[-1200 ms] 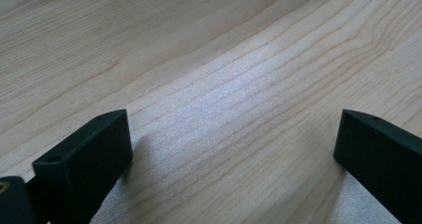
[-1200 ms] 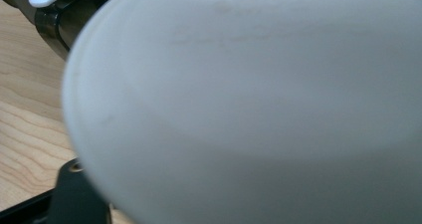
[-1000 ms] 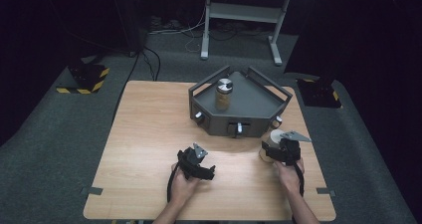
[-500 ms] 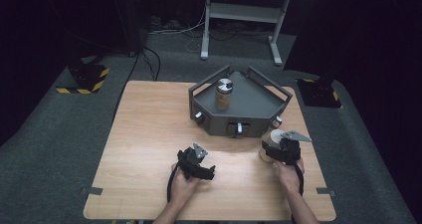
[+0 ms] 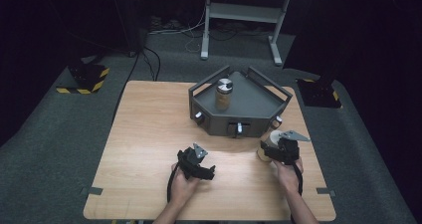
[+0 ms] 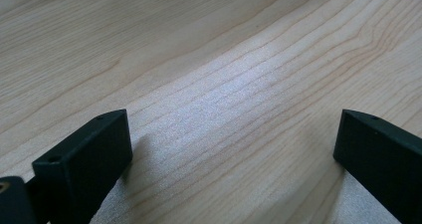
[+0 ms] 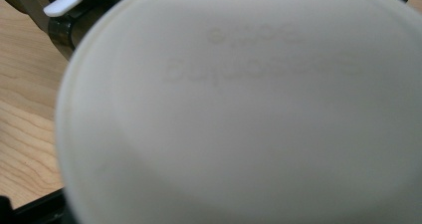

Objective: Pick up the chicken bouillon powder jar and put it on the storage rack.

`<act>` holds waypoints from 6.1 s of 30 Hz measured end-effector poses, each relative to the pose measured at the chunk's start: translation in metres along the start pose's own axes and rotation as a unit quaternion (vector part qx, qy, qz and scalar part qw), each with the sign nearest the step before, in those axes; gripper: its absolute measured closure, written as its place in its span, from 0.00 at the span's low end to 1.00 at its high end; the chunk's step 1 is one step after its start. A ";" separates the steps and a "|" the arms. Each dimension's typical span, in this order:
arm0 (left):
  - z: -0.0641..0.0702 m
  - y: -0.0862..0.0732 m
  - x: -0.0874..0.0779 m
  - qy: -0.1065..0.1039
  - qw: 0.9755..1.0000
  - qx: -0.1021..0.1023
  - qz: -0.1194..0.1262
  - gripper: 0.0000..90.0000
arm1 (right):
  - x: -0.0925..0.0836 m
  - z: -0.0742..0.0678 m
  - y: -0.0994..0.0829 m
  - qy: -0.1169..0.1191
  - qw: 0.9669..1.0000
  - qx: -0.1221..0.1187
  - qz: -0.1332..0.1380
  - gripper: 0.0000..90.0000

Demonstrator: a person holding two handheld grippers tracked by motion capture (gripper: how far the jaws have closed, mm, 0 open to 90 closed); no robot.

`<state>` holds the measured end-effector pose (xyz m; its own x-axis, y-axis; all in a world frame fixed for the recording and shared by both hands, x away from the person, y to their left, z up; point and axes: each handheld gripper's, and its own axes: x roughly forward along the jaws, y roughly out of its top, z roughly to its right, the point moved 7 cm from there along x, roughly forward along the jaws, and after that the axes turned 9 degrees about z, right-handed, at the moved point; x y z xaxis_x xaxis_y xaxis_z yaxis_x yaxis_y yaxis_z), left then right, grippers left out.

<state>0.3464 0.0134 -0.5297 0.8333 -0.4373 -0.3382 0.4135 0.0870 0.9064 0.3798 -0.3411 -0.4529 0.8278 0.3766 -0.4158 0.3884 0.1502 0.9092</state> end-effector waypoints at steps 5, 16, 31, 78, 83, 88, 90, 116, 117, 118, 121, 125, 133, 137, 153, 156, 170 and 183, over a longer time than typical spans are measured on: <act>0.000 0.000 0.000 0.000 1.000 0.001 -0.001 0.02 | -0.002 0.000 0.002 0.005 1.000 -0.003 0.003 0.37; 0.000 0.000 0.000 0.000 1.000 0.001 -0.001 0.02 | -0.009 0.003 0.008 0.011 1.000 -0.009 0.001 0.37; 0.000 0.000 0.000 0.000 1.000 0.001 -0.001 0.02 | -0.019 0.009 0.031 0.036 0.999 -0.023 -0.006 0.37; 0.000 0.000 0.000 0.000 1.000 0.002 -0.002 0.02 | -0.034 0.008 0.134 0.096 0.994 -0.047 0.008 0.37; 0.000 0.000 0.000 0.000 1.000 0.002 -0.002 0.02 | -0.030 0.007 0.143 0.098 0.994 -0.048 0.011 0.37; 0.000 0.000 0.000 0.000 1.000 0.002 -0.002 0.02 | -0.025 0.005 0.150 0.099 0.994 -0.048 0.010 0.37; 0.000 0.000 0.000 0.000 1.000 0.001 -0.002 0.02 | -0.022 0.004 0.153 0.099 0.994 -0.050 0.009 0.37; -0.001 0.001 -0.001 -0.001 1.000 0.005 -0.004 0.02 | 0.022 -0.002 0.180 0.075 0.996 -0.040 -0.001 0.37; -0.001 0.001 -0.001 -0.001 1.000 0.005 -0.004 0.02 | 0.024 -0.002 0.180 0.073 0.997 -0.038 -0.002 0.37; -0.001 0.001 -0.001 -0.001 1.000 0.005 -0.004 0.02 | 0.026 -0.001 0.181 0.071 0.997 -0.036 -0.003 0.37; -0.001 0.001 -0.001 -0.001 1.000 0.004 -0.003 0.02 | 0.034 0.000 0.181 0.063 0.998 -0.028 -0.007 0.37; -0.001 0.001 -0.001 -0.001 1.000 0.005 -0.004 0.02 | 0.040 0.000 0.181 0.058 0.998 -0.025 -0.008 0.37; -0.001 0.001 -0.001 0.000 1.000 0.003 -0.003 0.02 | 0.057 -0.003 0.181 0.044 0.999 -0.024 -0.017 0.38; -0.001 0.001 0.000 0.000 1.000 0.003 -0.002 0.02 | 0.062 -0.003 0.182 0.041 0.999 -0.025 -0.020 0.38; -0.001 0.001 -0.001 0.000 1.000 0.004 -0.004 0.02 | 0.078 -0.008 0.183 0.038 0.998 -0.034 -0.028 0.38; 0.000 0.001 0.000 0.002 1.000 0.005 -0.003 0.02 | 0.079 -0.011 0.179 0.045 0.997 -0.056 -0.024 0.37; -0.001 0.001 0.000 0.011 1.000 0.000 0.001 0.03 | 0.080 -0.006 0.172 0.056 0.998 -0.026 -0.013 0.36; 0.000 0.001 0.000 0.013 1.000 -0.003 0.003 0.03 | 0.080 -0.007 0.174 0.055 0.998 -0.025 -0.017 0.36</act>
<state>0.3469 0.0136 -0.5294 0.8449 -0.4135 -0.3393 0.4104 0.0941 0.9071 0.5109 -0.2785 -0.3281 0.7646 0.4676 -0.4435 0.3920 0.2087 0.8960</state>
